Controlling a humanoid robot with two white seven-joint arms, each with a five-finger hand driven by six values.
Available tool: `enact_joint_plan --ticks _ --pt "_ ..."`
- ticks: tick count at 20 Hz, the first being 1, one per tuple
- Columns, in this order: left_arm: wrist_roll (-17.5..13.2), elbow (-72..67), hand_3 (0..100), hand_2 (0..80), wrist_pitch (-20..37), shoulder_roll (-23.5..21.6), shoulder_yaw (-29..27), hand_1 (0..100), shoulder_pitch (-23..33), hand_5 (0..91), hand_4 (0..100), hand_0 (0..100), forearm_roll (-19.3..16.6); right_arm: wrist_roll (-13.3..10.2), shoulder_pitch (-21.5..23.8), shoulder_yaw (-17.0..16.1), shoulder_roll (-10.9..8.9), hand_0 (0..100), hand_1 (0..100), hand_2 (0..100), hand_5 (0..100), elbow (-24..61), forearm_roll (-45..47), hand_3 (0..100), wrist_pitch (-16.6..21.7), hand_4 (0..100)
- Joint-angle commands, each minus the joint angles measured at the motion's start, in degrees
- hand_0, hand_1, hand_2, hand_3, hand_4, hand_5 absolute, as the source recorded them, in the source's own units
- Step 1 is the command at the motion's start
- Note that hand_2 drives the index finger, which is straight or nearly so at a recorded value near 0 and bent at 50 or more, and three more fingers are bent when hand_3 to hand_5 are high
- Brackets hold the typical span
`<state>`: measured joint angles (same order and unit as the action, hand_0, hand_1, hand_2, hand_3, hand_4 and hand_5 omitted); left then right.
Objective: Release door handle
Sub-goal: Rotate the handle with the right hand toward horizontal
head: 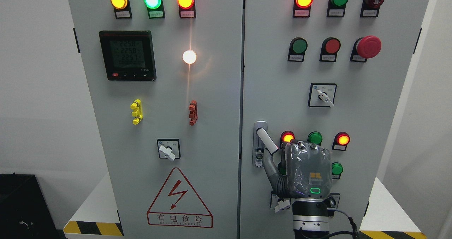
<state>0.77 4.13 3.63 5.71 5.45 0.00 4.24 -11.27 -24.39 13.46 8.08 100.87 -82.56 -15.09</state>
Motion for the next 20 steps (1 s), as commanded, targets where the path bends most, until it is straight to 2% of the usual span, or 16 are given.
enact_joint_plan --ticks 1,20 --pt "0.02 0.00 0 0.0 -0.03 0.00 0.00 56 0.97 0.0 0 12 0.06 -0.07 0.04 -0.19 0.00 57 42 100 100 0.20 0.03 100 0.06 100" --pt "0.02 0.00 0 0.0 -0.03 0.00 0.00 56 0.97 0.0 0 12 -0.02 0.02 -0.13 -0.54 -0.09 57 42 100 100 0.38 -0.05 100 -0.12 100"
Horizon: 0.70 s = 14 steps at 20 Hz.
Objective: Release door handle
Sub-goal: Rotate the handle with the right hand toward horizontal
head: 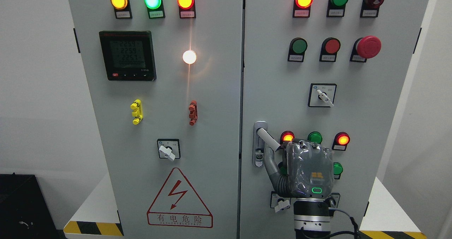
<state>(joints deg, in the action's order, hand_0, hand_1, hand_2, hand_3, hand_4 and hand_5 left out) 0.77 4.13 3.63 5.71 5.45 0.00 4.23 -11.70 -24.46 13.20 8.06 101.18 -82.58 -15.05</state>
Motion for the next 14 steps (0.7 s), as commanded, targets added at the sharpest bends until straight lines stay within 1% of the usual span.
enact_joint_plan --ticks 1,14 --pt "0.02 0.00 0 0.0 -0.03 0.00 0.00 56 0.97 0.0 0 12 0.07 0.45 -0.15 -0.45 -0.06 56 42 100 100 0.07 -0.04 100 -0.15 100" --pt "0.02 0.00 0 0.0 -0.03 0.00 0.00 56 0.97 0.0 0 12 -0.01 0.36 -0.42 -0.80 -0.15 56 42 100 100 0.16 -0.12 100 -0.15 100"
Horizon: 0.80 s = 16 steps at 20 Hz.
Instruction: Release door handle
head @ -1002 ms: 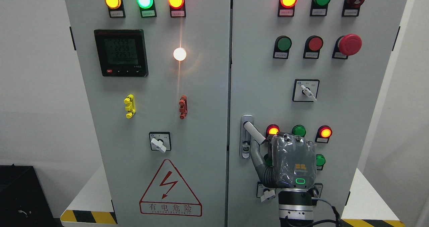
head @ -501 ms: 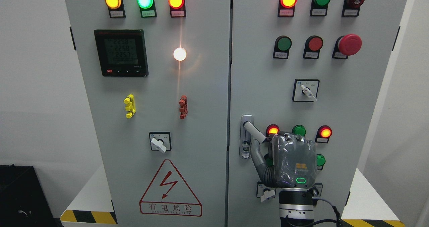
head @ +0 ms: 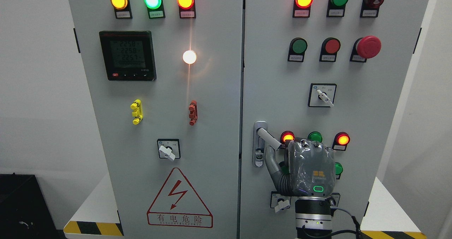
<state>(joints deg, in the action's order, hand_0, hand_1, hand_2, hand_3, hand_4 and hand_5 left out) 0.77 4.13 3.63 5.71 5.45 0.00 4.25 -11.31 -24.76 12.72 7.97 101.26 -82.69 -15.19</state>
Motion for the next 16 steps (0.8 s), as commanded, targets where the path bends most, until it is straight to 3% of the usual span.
enact_joint_plan --ticks 1,16 --pt "0.02 0.00 0 0.0 -0.03 0.00 0.00 56 0.97 0.0 0 12 -0.03 -0.02 -0.12 -0.33 -0.06 56 42 100 100 0.08 -0.01 100 -0.01 100" --pt "0.02 0.00 0 0.0 -0.03 0.00 0.00 56 0.97 0.0 0 12 -0.03 -0.02 -0.47 -0.77 -0.24 55 42 100 100 0.08 -0.10 100 0.07 100"
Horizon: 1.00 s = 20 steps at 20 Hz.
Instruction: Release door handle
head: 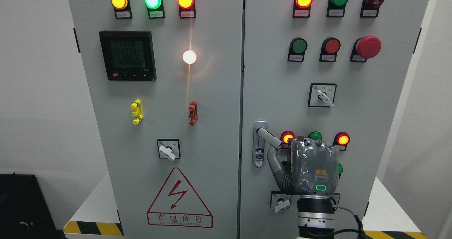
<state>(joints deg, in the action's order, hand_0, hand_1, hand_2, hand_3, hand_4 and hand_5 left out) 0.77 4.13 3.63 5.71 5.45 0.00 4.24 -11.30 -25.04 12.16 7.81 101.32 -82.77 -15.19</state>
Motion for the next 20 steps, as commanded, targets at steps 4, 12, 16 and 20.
enact_joint_plan --ticks 4,12,16,20 --pt "0.02 0.00 0 0.0 -0.03 0.00 0.00 56 0.97 0.0 0 12 0.07 -0.04 -0.36 -0.29 -0.08 56 42 100 100 0.11 0.06 100 0.16 100" --pt "0.02 0.00 0 0.0 -0.03 0.00 0.00 56 0.97 0.0 0 12 -0.02 -0.04 -0.36 -0.29 -0.08 56 41 100 100 0.11 0.15 100 0.16 100" --pt "0.02 0.00 0 0.0 -0.03 0.00 0.00 56 0.97 0.0 0 12 -0.02 -0.04 -0.36 -0.29 -0.08 56 41 100 100 0.11 0.24 100 0.25 100" --pt "0.02 0.00 0 0.0 -0.03 0.00 0.00 56 0.97 0.0 0 12 -0.02 -0.04 -0.36 -0.29 -0.08 57 40 100 100 0.11 0.24 100 0.25 100"
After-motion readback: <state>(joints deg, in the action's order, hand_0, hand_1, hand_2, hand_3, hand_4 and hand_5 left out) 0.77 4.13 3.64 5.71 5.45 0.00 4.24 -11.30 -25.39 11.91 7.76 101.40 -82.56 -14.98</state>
